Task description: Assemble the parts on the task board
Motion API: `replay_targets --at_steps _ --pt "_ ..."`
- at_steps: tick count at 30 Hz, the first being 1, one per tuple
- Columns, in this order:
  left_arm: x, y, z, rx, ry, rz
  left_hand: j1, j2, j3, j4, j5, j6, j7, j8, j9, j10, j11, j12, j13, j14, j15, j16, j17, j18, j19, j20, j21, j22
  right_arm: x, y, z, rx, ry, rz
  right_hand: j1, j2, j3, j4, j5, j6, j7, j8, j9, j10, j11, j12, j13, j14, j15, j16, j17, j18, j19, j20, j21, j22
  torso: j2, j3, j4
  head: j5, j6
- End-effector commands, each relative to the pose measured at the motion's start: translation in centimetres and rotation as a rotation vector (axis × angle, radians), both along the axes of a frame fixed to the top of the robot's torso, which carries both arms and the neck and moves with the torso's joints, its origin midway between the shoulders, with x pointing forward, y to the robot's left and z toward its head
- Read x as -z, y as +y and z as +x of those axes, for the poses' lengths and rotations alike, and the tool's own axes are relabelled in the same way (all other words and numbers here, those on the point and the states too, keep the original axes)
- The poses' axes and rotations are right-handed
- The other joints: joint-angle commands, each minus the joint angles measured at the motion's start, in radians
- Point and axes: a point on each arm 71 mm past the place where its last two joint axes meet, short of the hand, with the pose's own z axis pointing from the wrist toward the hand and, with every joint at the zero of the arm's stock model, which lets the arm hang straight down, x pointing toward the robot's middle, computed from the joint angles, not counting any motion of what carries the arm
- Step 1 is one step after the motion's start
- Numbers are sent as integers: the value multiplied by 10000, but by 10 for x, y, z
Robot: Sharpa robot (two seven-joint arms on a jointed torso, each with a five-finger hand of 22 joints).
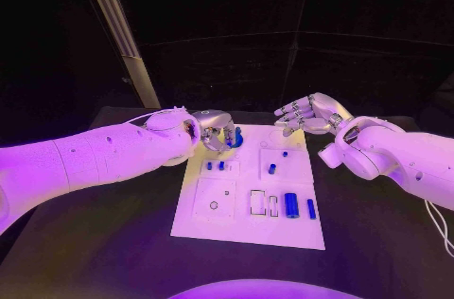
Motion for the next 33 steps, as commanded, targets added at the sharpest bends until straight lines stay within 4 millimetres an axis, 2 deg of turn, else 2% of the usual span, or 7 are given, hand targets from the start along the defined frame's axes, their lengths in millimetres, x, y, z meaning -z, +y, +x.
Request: replay_targets --at_steps 1,7,14,33 --pt "0 8 0 -133 390 -190 -141 -14 43 -30 22 54 7 -90 6 98 11 -68 9 269 -69 40 -22 -118 69 -4 44 24 -2 0 0 -23 -117 40 -7 94 21 -46 66 -93 -7 63 9 -51 19 42 -15 -48 14 59 -11 31 59 43 -63 -13 12 6 -24 18 -5" --pt "1 19 2 -353 604 -67 -195 -37 39 -34 17 66 -2 -112 6 117 9 -105 11 266 -70 37 -34 -122 70 -2 55 43 -2 0 0 -29 -116 41 -7 94 21 -46 66 -93 -7 63 9 -51 19 42 -15 -48 14 59 -11 31 59 43 -63 -13 14 -9 -9 15 -18" --pt "5 25 5 -489 802 111 -218 -44 37 -36 16 74 -6 -120 7 129 6 -120 13 265 -70 36 -38 -121 67 -1 53 44 -2 1 0 -39 -117 45 -7 94 21 -46 66 -93 -7 63 9 -51 19 42 -15 -48 14 59 -11 31 59 43 -63 -13 14 -1 -34 40 -44" --pt "14 20 7 -445 1284 494 -314 -96 13 -49 5 80 -18 -172 6 156 3 -196 17 249 -70 11 -103 -107 28 0 -12 -5 -2 1 0 -39 -122 49 -7 94 21 -46 66 -93 -7 63 9 -51 19 42 -15 -48 14 59 -11 31 59 43 -63 -13 14 5 -32 40 -51"
